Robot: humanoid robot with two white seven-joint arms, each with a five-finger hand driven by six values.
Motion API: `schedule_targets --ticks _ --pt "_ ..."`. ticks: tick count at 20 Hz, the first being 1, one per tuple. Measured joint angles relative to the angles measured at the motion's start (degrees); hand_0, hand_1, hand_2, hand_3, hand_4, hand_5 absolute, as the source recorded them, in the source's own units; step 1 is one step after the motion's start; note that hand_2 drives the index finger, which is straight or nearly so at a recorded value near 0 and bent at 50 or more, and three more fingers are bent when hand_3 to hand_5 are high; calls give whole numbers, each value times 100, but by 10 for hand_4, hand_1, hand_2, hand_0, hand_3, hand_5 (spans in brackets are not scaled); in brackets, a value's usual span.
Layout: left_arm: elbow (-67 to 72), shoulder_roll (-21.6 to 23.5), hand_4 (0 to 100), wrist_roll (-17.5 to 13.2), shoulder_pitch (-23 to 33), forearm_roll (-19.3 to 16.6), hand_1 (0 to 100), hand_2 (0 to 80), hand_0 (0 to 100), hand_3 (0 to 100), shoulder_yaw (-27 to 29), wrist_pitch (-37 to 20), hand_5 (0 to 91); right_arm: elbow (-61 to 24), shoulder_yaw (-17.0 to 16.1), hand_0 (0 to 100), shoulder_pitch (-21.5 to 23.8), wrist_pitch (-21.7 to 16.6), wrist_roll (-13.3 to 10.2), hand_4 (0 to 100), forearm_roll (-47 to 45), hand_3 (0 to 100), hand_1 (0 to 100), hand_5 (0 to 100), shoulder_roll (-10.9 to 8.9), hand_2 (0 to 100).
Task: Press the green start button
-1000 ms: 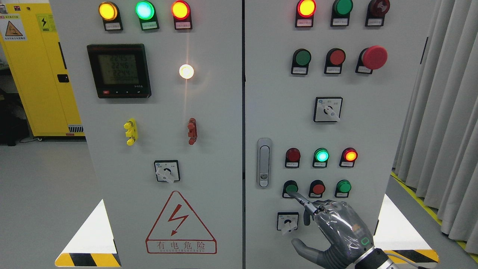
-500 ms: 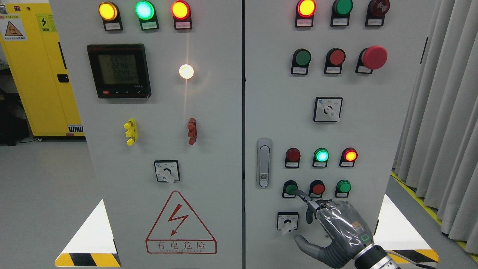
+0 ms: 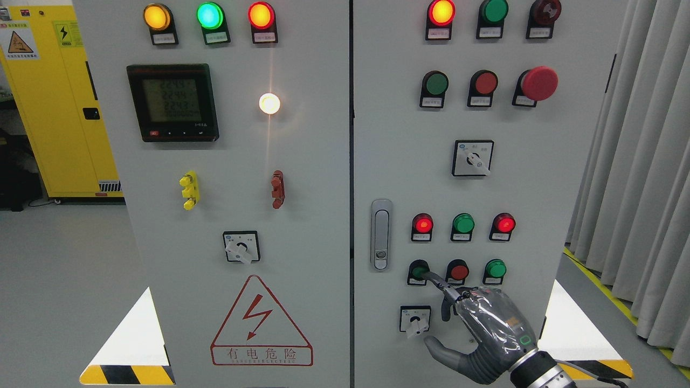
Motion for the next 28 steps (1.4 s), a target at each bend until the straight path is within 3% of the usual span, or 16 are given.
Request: schedule_targets --ticks 6,9,10,12,13,14,16,17,18,21,22,23,26,28 --pt "0 0 0 0 0 0 556 0 120 0 0 2 0 -60 -15 409 91 20 2 713 -33 660 615 633 15 0" --pt "0 0 0 0 0 0 556 0 120 0 0 3 0 -182 -45 453 246 55 -22 650 -156 630 601 550 31 0" --pt "0 0 0 0 0 0 556 0 120 0 0 3 0 -230 -53 459 302 55 -22 581 -275 583 599 476 34 0" --pt "0 0 0 0 0 1 556 0 120 0 0 4 0 -348 -67 460 428 44 -25 518 -585 508 596 417 42 0" --pt "0 0 0 0 0 0 556 0 120 0 0 5 0 -409 -74 464 491 33 -26 436 -752 409 594 339 44 0" --pt "0 0 0 0 0 0 556 0 120 0 0 5 0 -470 -78 473 551 22 -29 407 -933 386 589 329 48 0" --pt "0 -1 0 0 0 0 556 0 120 0 0 6 0 -575 -77 474 643 18 -42 230 -1368 205 575 160 51 0" --pt "0 0 0 0 0 0 556 0 120 0 0 6 0 -630 -69 471 694 20 -23 225 -1672 196 574 150 51 0" --pt "0 0 0 1 0 0 556 0 120 0 0 6 0 -674 -57 460 743 68 61 168 -1947 131 571 66 51 0" --pt "0 -1 0 1 0 -1 556 0 120 0 0 6 0 -840 8 476 943 579 654 104 -3024 56 557 0 56 0" --pt "0 -1 0 1 0 -1 556 0 120 0 0 7 0 -911 28 533 1021 887 828 99 -3442 31 529 0 57 0" --pt "0 -1 0 1 0 -1 556 0 120 0 0 7 0 -998 51 581 1105 1171 923 99 -3795 23 500 0 57 0" --pt "0 -1 0 1 0 -1 556 0 120 0 0 7 0 -1255 161 467 1310 2050 1071 76 -4901 0 463 0 57 0" --pt "0 -1 0 7 0 -1 556 0 120 0 0 7 0 -1424 228 407 1412 2421 1101 33 -5486 0 444 0 59 0"
